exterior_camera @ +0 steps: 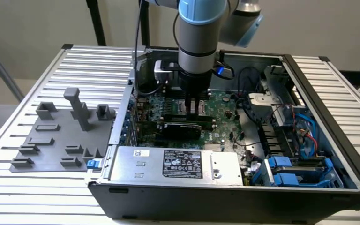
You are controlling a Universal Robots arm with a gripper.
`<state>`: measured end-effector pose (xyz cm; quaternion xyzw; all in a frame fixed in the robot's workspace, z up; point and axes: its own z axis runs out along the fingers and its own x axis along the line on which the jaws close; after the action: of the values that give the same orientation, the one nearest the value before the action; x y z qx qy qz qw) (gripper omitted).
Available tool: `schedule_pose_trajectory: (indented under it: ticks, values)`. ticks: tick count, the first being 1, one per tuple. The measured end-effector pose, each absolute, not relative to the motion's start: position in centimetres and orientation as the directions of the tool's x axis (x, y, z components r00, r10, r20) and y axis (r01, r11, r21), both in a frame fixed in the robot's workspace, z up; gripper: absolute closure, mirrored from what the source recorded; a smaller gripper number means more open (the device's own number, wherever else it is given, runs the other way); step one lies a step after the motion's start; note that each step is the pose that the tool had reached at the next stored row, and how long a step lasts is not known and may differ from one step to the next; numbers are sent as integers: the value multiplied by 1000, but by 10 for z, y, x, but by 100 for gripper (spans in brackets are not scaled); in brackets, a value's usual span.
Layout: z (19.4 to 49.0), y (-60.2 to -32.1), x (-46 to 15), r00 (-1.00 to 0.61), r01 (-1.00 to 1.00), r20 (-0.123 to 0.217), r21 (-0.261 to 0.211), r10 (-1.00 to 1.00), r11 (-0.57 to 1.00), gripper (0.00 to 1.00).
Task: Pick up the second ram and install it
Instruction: 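Insert the second ram into the second slot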
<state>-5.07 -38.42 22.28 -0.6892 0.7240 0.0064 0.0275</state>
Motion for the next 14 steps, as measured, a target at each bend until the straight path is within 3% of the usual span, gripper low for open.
schedule_pose_trajectory:
  ticks: [9,11,14]
  values:
    - [240,-385,-51,-48,-998,-50,-28,-998,50,78]
    - [240,-385,-51,-48,-998,-50,-28,-998,50,87]
    - [240,-385,-51,-48,-998,-50,-27,-998,50,89]
